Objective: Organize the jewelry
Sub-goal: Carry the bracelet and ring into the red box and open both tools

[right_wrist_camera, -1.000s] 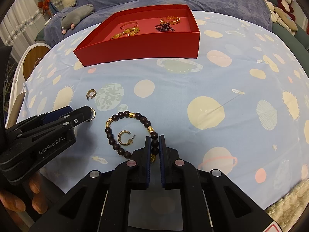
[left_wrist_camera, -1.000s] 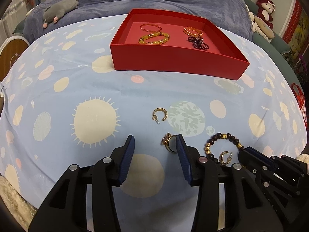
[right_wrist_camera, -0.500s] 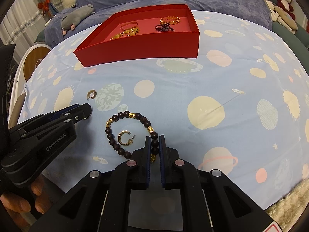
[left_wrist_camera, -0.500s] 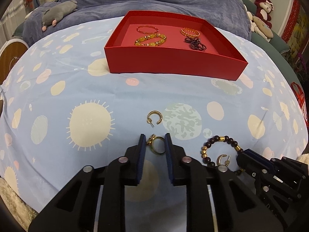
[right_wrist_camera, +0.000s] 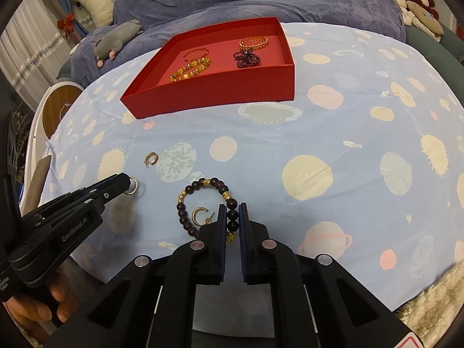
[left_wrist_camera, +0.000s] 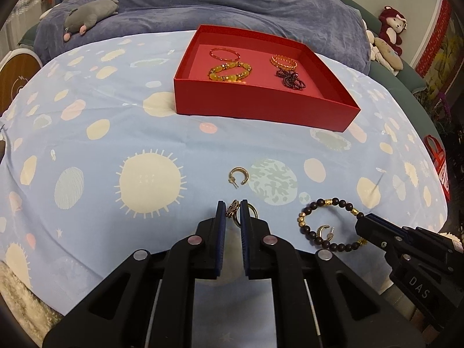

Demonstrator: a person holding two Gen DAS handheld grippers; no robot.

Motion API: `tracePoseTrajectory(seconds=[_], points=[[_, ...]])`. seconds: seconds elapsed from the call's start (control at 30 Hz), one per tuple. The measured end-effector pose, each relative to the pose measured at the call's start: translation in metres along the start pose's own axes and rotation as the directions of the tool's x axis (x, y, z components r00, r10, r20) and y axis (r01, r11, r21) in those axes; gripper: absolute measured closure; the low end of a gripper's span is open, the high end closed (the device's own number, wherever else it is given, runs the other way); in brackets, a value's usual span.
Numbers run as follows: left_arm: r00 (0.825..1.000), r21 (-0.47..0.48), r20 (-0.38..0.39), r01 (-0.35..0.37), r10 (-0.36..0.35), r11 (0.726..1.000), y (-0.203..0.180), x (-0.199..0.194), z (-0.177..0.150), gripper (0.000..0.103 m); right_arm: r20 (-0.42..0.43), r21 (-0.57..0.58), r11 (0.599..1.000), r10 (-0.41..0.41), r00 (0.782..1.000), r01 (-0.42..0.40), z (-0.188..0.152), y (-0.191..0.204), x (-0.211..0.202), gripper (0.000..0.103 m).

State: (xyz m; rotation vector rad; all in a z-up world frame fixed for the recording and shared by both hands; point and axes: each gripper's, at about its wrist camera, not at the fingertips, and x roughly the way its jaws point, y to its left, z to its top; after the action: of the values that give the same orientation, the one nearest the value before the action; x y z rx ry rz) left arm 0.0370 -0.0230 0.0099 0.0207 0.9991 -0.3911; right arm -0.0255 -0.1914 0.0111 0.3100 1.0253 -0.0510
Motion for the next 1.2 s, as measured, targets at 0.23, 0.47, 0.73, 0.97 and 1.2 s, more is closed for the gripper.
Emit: tracePoseTrajectory(seconds=[0.23,0.47,0.73,0.97,1.2], points=[[0.999,-0.007,0.034,0.017,-0.016,1.000,0.001,-0.022,0.008,0.093,0.069,0.020,0.999,0.030,0.997,-0.031,0.015,0.003,-0.028,0.095],[0.998,-0.005,0.055,0.037,-0.036,0.999,0.000,-0.039,0.019,0.093,0.126,0.031,0.998,0.046,0.991,-0.051,0.030,0.003,-0.053,0.095],[0.997,0.011,0.060,0.054,-0.054,0.998,-0.004,-0.046,0.041,0.093,0.130,0.020,0.998,0.058,0.990,-0.061,0.050,0.002,-0.059,0.095],[0.992,0.029,0.091,0.082,-0.085,0.996,-0.012,-0.037,0.089,0.093,0.167,-0.046,0.997,0.075,0.983,-0.069,0.101,0.017,-0.050,0.095],[0.981,0.027,0.140,0.133,-0.136,0.991,-0.022,-0.020,0.162,0.093,0.225,-0.052,0.992,0.125,0.966,-0.116,0.180,0.030,-0.032,0.095]])
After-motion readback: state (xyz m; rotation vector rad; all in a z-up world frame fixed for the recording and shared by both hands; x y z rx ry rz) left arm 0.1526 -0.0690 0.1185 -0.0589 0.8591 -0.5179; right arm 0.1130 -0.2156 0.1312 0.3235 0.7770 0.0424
